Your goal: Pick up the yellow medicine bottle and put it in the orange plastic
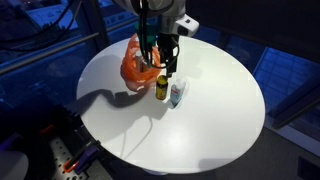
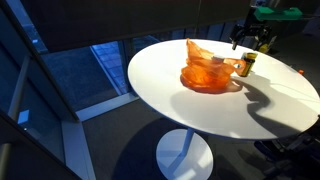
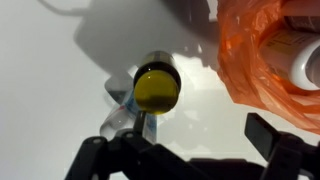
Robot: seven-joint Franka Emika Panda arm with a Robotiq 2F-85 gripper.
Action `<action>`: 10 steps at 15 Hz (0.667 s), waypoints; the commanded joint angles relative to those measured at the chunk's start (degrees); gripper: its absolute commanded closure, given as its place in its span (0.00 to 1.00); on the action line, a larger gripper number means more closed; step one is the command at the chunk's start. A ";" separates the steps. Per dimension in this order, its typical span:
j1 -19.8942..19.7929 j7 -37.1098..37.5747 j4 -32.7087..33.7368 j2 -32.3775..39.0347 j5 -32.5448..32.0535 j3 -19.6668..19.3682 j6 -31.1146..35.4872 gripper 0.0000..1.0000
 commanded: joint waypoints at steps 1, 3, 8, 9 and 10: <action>1.03 2.21 -2.55 -0.78 0.05 -0.74 2.70 0.00; 1.43 2.73 -3.74 -1.32 -0.48 -0.98 2.49 0.00; 2.43 4.87 -4.08 -1.32 -1.26 -1.92 1.81 0.00; 2.49 4.88 -4.19 -1.66 -1.10 -2.02 1.74 0.00; 2.56 4.90 -4.37 -2.05 -1.03 -2.15 1.86 0.00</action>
